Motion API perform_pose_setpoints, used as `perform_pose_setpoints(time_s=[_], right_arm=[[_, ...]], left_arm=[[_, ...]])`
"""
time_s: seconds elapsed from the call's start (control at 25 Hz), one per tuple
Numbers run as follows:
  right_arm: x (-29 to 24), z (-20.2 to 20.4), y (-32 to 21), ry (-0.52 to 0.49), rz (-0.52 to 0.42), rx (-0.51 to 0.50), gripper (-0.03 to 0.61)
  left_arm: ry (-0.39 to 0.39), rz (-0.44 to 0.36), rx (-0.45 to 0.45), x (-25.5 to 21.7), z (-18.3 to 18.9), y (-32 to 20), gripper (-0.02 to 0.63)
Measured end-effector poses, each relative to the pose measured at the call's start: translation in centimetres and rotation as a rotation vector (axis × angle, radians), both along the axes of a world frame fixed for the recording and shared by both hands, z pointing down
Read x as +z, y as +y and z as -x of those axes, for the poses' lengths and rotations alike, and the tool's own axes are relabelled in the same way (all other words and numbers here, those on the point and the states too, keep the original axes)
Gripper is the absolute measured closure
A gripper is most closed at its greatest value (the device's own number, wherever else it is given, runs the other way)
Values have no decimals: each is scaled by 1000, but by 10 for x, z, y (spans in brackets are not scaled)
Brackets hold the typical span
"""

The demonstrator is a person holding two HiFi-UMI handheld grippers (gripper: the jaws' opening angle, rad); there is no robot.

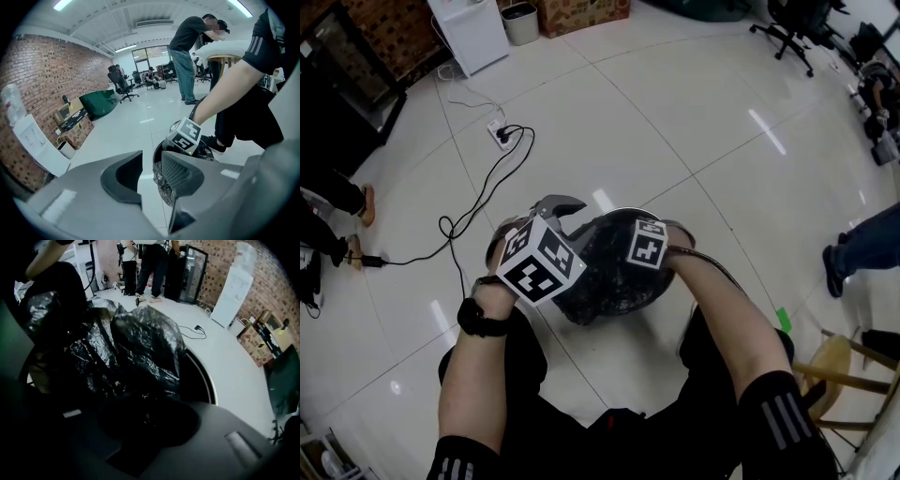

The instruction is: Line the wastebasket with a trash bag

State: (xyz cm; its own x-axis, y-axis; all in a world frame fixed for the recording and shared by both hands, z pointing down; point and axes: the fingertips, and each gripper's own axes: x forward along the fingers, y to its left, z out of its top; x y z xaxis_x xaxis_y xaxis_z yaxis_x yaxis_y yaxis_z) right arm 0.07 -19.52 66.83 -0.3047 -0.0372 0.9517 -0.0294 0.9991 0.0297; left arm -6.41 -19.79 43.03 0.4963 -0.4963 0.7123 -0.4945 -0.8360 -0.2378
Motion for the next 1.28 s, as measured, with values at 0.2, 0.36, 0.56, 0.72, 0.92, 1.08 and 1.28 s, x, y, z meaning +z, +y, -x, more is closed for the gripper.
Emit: perform_pose_setpoints(time_s=[0.2,0.36,0.56,0.72,0.92,1.08,1.28], right_arm=[[-48,-11,-11,-59,-45,40,445],[-108,-17,-13,-187,-59,150,427],[-166,15,43,-368,14,127,337],[-164,29,70,-362,54,212,333],[-145,31,80,-412,104,428,331],[-124,36,87,-426,187,464,337],[-120,30,91,-401,191,440,557]], left_arm=[[-3,0,3,-2,3,5,493],[-11,1,9,-2,6,12,492],[-16,-5,9,-3,7,18,492],[-10,-10,19,-4,1,27,492],[-45,10,25,6,5,37,492],[-58,20,16,10,10,40,492],[-64,24,17,10,16,42,492]])
